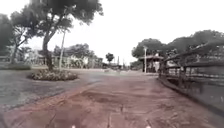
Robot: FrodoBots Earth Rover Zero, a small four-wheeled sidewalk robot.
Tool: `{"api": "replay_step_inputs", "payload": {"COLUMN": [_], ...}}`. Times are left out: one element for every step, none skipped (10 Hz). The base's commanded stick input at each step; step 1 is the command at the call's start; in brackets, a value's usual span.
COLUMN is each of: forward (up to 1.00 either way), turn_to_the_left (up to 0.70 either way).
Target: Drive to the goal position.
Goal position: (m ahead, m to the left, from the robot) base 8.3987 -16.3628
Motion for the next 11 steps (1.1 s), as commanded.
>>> {"api": "replay_step_inputs", "payload": {"forward": [1.00,1.00,1.00,1.00,1.00,1.00,1.00,1.00,1.00,0.97,0.95], "turn_to_the_left": [0.03,0.03,0.03,0.03,0.03,0.03,0.03,-0.37,-0.37,-0.27,-0.15]}}
